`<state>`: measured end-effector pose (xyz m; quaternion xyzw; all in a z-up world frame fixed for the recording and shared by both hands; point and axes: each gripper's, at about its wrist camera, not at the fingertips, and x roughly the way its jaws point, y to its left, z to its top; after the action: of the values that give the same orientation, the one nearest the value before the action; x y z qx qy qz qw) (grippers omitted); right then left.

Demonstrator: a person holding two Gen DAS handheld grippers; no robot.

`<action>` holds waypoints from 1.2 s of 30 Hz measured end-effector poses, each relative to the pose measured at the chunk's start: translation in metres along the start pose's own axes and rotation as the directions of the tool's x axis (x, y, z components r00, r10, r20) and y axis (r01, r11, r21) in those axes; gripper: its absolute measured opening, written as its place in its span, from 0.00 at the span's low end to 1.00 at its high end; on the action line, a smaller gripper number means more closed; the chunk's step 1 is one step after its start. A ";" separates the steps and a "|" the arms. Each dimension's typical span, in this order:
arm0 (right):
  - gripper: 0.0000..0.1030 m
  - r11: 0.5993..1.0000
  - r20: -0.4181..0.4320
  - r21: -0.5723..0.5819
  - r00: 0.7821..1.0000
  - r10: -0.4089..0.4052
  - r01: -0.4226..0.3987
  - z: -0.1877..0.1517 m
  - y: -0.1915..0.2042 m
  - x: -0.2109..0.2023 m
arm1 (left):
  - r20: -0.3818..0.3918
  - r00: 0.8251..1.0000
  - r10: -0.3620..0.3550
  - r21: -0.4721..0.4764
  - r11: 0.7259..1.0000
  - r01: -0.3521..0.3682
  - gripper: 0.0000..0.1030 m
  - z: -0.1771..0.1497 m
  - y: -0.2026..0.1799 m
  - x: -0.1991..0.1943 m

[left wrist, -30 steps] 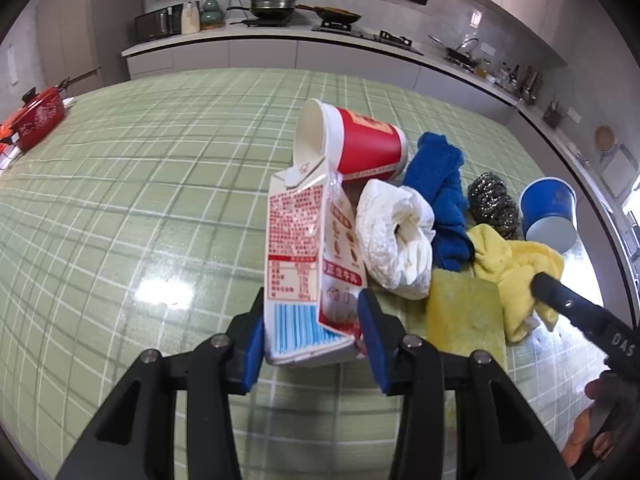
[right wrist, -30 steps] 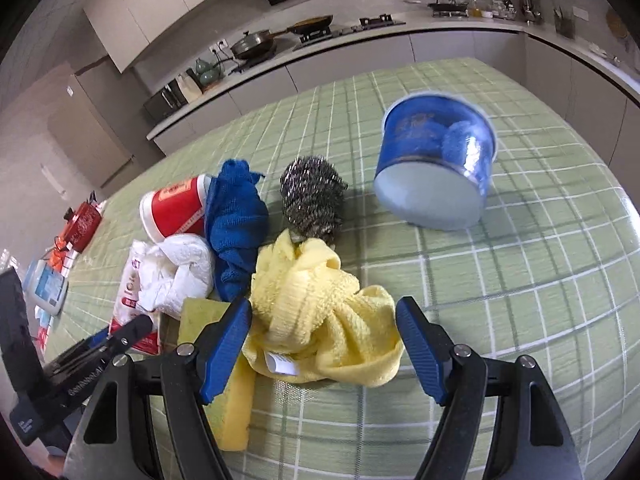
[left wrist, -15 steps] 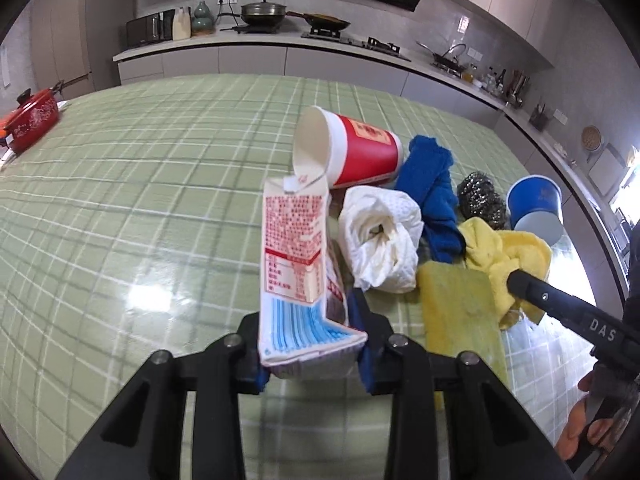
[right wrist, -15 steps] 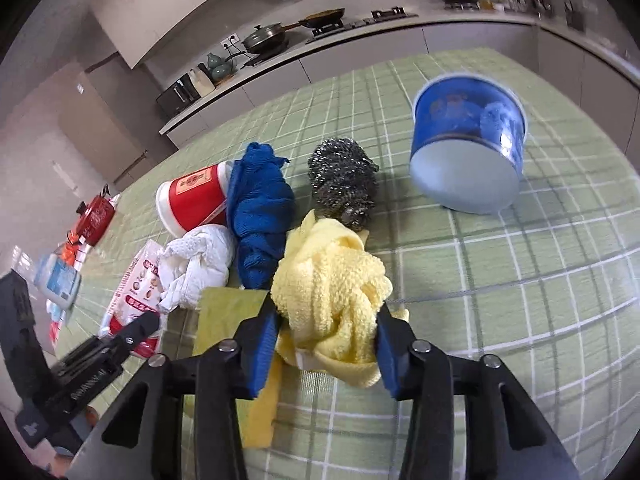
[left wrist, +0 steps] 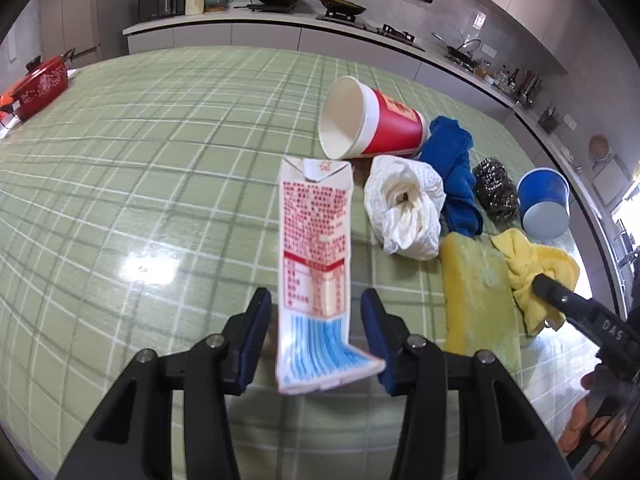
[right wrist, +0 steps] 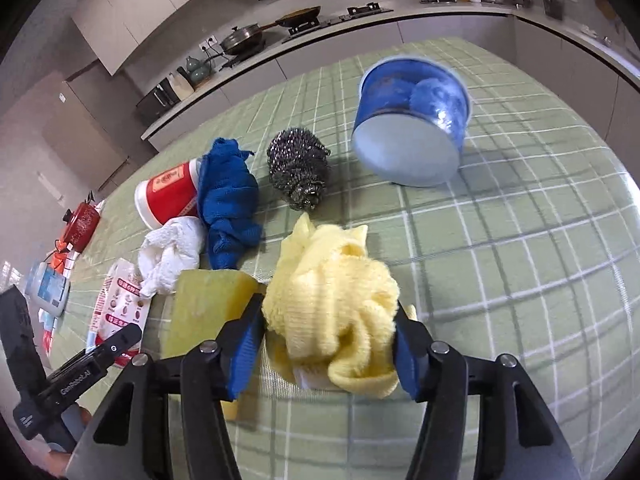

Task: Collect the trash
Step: 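Grasp the yellow cloth with the right tool while the left tool grasps the milk carton, then carry the yellow cloth and milk carton over the black bin and open both tools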

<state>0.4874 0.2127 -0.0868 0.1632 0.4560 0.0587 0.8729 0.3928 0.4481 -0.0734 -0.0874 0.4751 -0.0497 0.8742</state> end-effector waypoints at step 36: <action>0.44 0.967 0.232 0.217 0.956 -0.182 0.132 -0.038 -0.130 -0.181 | 0.086 0.964 -0.253 0.282 0.934 0.220 0.33 -0.023 -0.178 -0.052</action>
<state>0.3459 0.0539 -0.0111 0.2191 0.3575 -0.0781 0.9045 0.3447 0.2802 -0.0070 -0.0271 0.3961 -0.2134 0.8927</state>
